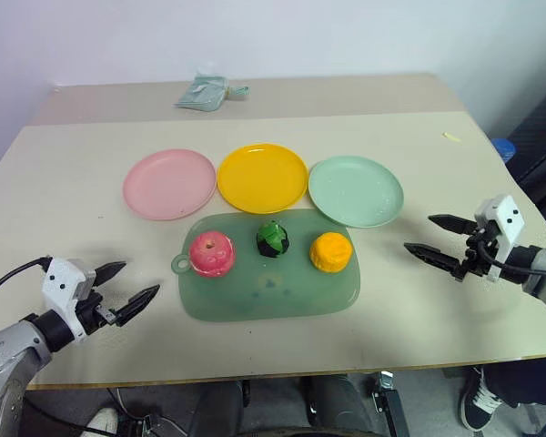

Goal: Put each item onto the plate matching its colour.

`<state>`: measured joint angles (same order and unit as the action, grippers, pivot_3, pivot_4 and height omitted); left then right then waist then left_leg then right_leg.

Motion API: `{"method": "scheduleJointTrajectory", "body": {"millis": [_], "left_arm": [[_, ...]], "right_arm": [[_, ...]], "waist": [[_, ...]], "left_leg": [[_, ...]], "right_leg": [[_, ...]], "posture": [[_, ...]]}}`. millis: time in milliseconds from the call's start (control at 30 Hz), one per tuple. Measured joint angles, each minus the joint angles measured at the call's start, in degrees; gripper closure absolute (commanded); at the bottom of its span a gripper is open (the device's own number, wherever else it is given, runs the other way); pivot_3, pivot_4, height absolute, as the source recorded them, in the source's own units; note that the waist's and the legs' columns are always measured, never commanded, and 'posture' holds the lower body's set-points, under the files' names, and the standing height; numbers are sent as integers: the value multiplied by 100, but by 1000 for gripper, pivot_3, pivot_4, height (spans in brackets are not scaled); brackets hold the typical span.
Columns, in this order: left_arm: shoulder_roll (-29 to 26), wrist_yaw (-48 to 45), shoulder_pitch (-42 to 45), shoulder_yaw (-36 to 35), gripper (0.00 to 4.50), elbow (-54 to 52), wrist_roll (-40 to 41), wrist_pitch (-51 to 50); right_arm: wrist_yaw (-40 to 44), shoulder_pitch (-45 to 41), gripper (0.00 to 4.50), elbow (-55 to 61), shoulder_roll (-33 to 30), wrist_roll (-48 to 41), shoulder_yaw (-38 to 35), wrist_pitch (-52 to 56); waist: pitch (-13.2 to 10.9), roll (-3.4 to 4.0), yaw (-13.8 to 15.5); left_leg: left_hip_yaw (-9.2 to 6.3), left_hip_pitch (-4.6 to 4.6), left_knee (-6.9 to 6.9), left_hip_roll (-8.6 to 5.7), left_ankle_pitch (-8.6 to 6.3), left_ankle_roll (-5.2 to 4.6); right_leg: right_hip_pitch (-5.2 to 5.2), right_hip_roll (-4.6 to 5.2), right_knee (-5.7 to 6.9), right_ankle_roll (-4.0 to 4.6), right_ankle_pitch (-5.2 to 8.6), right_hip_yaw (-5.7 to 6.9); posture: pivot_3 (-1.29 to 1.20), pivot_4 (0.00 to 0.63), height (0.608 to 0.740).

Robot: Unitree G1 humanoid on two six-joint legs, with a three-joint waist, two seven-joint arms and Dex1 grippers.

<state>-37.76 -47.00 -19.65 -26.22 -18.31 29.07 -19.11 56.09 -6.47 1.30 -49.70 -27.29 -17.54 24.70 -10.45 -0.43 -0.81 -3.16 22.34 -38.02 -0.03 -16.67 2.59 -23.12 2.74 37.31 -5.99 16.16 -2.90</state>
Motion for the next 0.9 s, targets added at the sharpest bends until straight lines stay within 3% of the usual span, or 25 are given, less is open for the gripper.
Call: {"method": "scheduleJointTrajectory", "body": {"millis": [333,733,900], "left_arm": [[299,190,2,9,0,-56,34,115],[30,409,1348,41,0,-19,863,-810],[-146,307,2131,539,0,-71,1038,-1192]], "right_arm": [[19,-254,55,-171,18,130,163,-130],[-428,374,55,565,310,71,12,-61],[-549,641,55,1347,360,-302,-203,251]], "waist": [[0,0,7],[1,1,13],[1,0,16]], "left_leg": [[-1,0,-1,0,0,0],[-6,0,-7,-4,0,-1],[-11,2,-7,-6,0,-1]], "right_leg": [[1,1,0,0,0,0],[4,-1,3,-1,-1,3],[4,-3,4,-2,-1,4]], "posture": [[0,150,740],[0,150,740],[0,150,740]]}}
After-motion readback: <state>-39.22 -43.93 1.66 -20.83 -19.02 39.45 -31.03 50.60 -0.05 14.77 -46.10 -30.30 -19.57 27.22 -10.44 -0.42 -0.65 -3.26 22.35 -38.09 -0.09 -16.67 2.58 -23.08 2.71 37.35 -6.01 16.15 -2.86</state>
